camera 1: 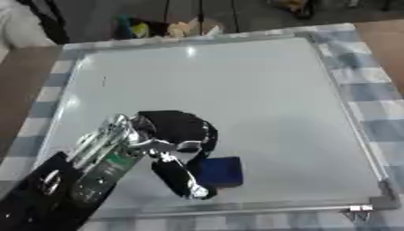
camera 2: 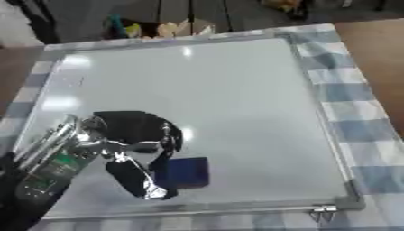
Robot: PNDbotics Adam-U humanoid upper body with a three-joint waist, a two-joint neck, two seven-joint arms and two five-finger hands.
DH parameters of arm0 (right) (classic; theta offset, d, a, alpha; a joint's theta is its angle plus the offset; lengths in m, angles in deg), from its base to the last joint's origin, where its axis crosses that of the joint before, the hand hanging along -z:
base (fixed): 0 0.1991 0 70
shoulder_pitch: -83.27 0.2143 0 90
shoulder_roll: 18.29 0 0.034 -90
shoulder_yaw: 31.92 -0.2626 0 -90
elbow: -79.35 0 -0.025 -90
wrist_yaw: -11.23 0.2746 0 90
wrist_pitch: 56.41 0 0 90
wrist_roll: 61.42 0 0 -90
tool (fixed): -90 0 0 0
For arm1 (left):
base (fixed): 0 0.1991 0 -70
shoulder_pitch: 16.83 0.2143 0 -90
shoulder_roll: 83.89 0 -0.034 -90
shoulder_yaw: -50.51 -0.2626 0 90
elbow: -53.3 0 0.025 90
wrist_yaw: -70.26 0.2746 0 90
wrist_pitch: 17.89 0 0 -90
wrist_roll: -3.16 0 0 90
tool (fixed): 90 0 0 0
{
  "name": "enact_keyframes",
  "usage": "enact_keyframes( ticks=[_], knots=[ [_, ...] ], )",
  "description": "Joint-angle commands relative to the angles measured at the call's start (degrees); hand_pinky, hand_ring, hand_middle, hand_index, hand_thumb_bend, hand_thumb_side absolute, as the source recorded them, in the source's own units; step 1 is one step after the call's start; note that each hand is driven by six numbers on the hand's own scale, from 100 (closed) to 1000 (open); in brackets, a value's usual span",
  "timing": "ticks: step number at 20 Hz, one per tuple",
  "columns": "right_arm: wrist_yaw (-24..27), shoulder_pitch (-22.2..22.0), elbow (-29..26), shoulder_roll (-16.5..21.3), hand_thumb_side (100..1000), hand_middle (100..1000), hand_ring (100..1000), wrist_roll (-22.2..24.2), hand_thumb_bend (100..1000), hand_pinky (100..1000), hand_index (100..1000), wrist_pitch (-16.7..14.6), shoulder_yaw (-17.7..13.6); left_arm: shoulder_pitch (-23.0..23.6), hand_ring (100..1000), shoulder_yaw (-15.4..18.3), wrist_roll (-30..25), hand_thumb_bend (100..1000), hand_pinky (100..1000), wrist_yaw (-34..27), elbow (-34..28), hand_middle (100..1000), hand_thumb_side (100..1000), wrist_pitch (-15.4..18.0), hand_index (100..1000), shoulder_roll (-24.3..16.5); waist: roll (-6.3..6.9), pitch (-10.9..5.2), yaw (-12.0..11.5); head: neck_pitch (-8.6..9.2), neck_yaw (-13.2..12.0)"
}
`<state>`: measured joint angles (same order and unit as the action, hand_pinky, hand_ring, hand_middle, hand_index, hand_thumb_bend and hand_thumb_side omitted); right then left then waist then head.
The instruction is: Wipe the whiteboard clean with a brush.
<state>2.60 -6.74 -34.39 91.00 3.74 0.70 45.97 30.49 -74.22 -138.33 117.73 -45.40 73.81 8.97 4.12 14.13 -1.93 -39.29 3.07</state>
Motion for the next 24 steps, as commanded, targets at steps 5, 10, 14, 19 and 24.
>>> enact_keyframes(
  ticks=[5,10,14,19,24],
  knots=[
    [-0.5,0.2,-0.8,0.6,943,744,802,0.4,100,745,853,0.2,-0.2,-0.3,844,0.1,1.2,281,698,0.0,-0.4,691,579,-1.2,370,0.4,-0.35,-0.67,0.0,-0.07,-0.1],
    [-0.8,0.1,-0.8,0.4,945,743,802,0.6,100,745,852,0.2,-0.1,0.0,830,0.0,2.5,269,687,0.7,-0.6,666,562,-1.2,359,0.5,-0.43,-0.64,0.0,0.05,-0.1],
    [-0.6,0.2,-0.8,0.4,949,742,802,0.7,100,745,852,0.1,-0.1,0.3,822,-0.3,2.9,264,677,1.0,0.1,655,532,-1.0,352,0.6,-0.49,-0.58,0.1,0.21,-0.2],
    [-0.4,0.3,-0.8,0.2,950,742,803,1.0,100,746,852,0.0,0.0,0.6,825,-0.7,2.5,306,678,1.0,0.8,676,527,-0.4,357,0.9,-0.57,-0.41,0.2,0.43,-0.3],
    [-0.5,0.4,-0.8,0.0,951,741,803,1.3,100,746,852,0.1,0.1,0.7,831,-0.8,2.3,350,682,1.3,1.4,715,529,0.2,362,1.2,-0.64,-0.19,0.3,0.62,-0.3]
  ],
)
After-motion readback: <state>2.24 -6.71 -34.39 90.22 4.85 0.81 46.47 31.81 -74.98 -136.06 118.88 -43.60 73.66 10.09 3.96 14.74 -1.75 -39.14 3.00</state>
